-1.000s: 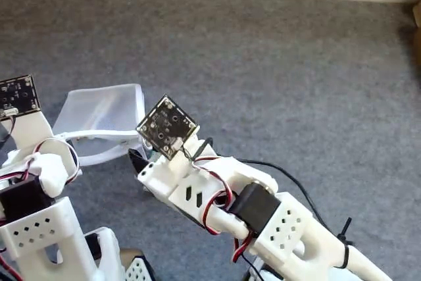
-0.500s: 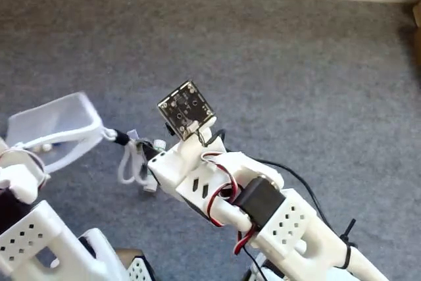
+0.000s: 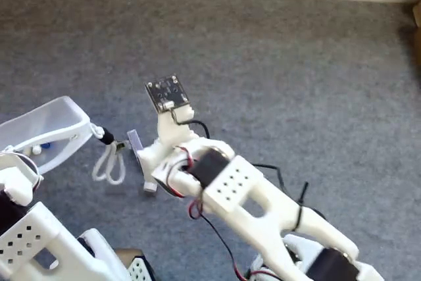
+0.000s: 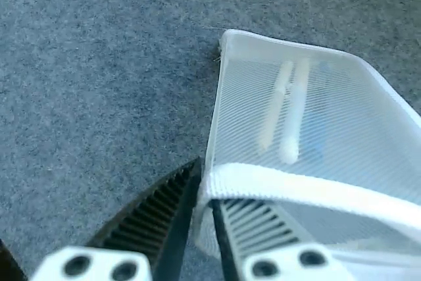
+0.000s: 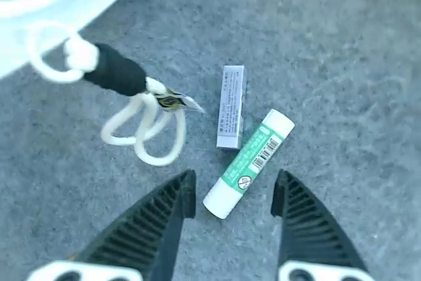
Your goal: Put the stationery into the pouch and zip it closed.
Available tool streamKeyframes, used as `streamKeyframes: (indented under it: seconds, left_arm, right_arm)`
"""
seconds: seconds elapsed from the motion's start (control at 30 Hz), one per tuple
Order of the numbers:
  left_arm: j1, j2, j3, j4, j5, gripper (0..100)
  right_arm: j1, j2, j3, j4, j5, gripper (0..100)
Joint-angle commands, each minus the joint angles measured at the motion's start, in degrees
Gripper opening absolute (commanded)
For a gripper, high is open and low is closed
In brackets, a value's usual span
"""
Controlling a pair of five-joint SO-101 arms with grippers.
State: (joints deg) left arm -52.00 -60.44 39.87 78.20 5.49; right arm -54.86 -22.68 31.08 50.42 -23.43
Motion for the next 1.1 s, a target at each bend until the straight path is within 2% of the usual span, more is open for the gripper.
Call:
streamKeyframes:
  seconds: [0.0, 0.2, 1.07]
  left_arm:
    - [-0.5, -0.2, -1.4, -2.3, 0.6, 1]
    - [-0.5, -0.2, -1.4, -2.3, 0.6, 1]
    - [-0.5, -0.2, -1.3, -2.3, 0.6, 1]
  right_arm:
    - [0.3, 2.8, -5.3, 0.0, -3.1, 18.1]
    - [0.6, 8.7, -7.8, 0.0, -5.3, 18.1]
    - [4.1, 37.1, -23.3, 0.0, -5.1, 18.0]
